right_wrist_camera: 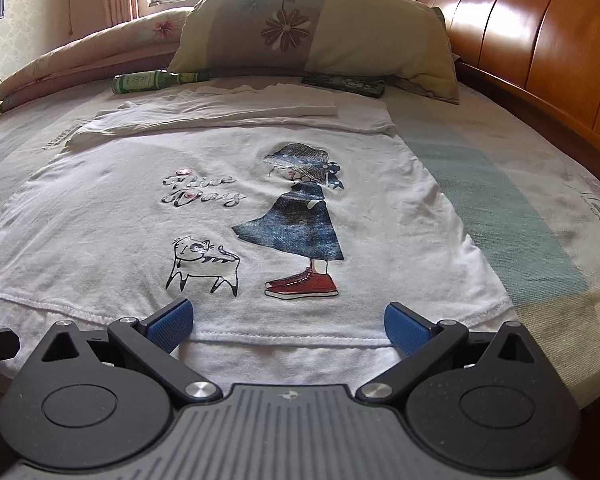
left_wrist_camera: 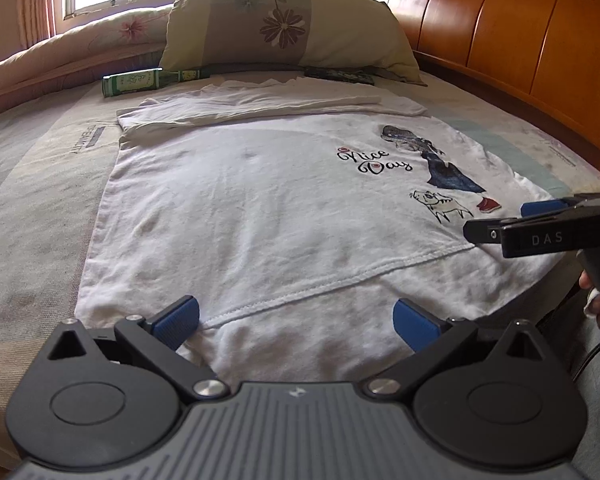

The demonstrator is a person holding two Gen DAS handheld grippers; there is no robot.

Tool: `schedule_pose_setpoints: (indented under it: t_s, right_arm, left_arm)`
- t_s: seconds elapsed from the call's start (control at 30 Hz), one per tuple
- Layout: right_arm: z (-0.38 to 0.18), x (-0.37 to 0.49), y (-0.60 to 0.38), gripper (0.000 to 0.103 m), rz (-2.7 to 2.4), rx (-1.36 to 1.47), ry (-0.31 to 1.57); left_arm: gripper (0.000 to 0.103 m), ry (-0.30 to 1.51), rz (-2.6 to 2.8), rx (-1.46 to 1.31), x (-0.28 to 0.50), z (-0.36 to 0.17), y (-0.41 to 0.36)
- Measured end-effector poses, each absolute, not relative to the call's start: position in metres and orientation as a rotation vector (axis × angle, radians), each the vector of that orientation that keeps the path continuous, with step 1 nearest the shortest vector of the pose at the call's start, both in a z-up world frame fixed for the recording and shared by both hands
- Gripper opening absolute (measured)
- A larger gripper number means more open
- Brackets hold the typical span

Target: Fold clothes

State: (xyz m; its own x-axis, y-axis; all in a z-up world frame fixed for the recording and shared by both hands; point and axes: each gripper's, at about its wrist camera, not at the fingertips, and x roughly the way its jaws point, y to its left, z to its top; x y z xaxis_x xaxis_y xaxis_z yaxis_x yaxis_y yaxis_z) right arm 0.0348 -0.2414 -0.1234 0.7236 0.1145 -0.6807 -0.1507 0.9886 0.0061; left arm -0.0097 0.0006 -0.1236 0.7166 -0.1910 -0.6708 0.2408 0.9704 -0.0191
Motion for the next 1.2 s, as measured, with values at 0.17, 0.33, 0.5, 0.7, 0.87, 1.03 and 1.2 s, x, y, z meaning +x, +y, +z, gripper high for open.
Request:
schedule_pose_setpoints:
  t_s: [0.17,0.33,0.5,0.7,0.87,1.03,1.2]
  right_arm:
    - [-0.106,0.032,-0.24,0.103,0.198,-0.118,0.785]
    - [-0.086,0.009,-0.221,0.103,0.376,-0.343,0.694]
    - [-0.092,-0.021,-0.192,0.103,0.584,-0.613,0.632]
    - [-0.122,-0.036,-0.161,0.103,0.597,-0.853,0.582]
    - [-0.133,-0.036,-0.154,0.103,0.527,-0.96,0.518]
    - [-0.107,-0.038,-0.164,0.103,0.482,-0.918,0.392]
    - [-0.088,-0.024,-0.174,0.103,0.432,-0.838,0.358]
  left_arm:
    - [0.102,0.713,-0.269,0.163,-0.018,-0.116,-0.002]
    - [0.102,0.648,-0.325,0.385,-0.033,-0.113,-0.015]
    - [0.102,0.623,-0.36,0.541,-0.041,-0.118,-0.028]
    - [0.102,0.63,-0.385,0.567,-0.041,-0.119,-0.036]
    - [0.102,0.62,-0.401,0.599,-0.042,-0.116,-0.045]
    - [0.102,0.614,-0.392,0.622,-0.037,-0.119,-0.051]
    - [0.102,0.584,-0.389,0.651,-0.033,-0.121,-0.064]
